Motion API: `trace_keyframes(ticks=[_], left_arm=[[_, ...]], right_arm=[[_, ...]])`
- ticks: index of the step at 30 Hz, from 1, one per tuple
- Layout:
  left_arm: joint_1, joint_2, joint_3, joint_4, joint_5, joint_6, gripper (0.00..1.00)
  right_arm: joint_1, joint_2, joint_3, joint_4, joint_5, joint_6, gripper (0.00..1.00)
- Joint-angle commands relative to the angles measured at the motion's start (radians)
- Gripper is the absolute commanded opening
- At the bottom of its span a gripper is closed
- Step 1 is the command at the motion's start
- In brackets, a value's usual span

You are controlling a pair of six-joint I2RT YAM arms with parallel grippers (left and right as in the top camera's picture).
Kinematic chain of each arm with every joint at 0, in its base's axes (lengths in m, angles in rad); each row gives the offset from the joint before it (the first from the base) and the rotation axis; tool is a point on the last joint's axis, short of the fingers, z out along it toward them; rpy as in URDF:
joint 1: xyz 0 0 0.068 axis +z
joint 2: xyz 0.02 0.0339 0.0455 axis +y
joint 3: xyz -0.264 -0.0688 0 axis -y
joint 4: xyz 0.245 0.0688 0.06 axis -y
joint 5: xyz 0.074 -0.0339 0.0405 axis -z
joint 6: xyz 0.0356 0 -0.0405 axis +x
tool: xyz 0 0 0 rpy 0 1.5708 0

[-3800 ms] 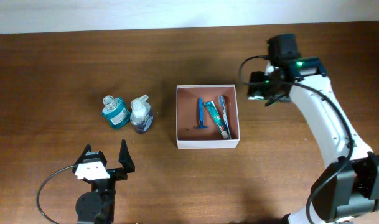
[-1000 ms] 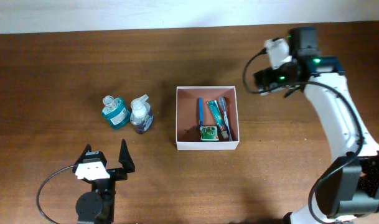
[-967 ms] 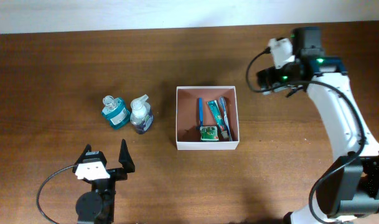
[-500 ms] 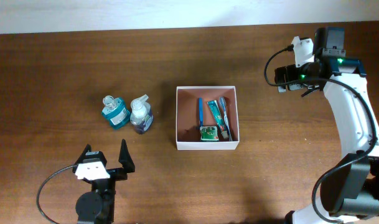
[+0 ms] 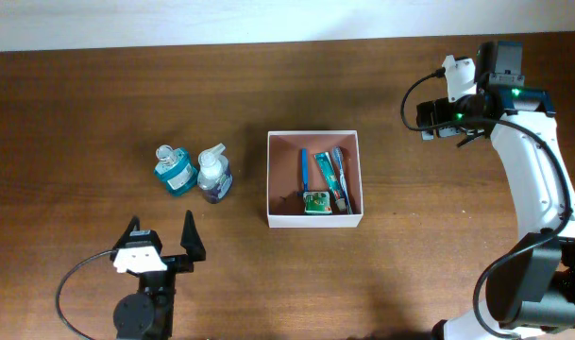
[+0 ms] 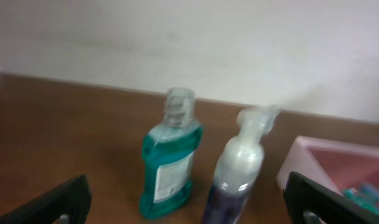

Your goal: Pack container

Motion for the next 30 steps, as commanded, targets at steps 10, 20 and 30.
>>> trace_keyframes(ticks=[10, 20, 30], left_arm=[[0.001, 0.082, 0.142, 0.052, 0.228, -0.031, 0.99], [0.001, 0.554, 0.668, -0.301, 0.224, 0.099, 0.99], [-0.065, 1.261, 1.366, -0.831, 0.254, 0.129, 0.99]], right_arm=[[-0.005, 0.01, 0.012, 0.003, 0.002, 0.011, 0.98], [-0.005, 0.01, 0.012, 0.003, 0.002, 0.011, 0.98], [-0.005, 0.01, 0.012, 0.003, 0.002, 0.011, 0.98]])
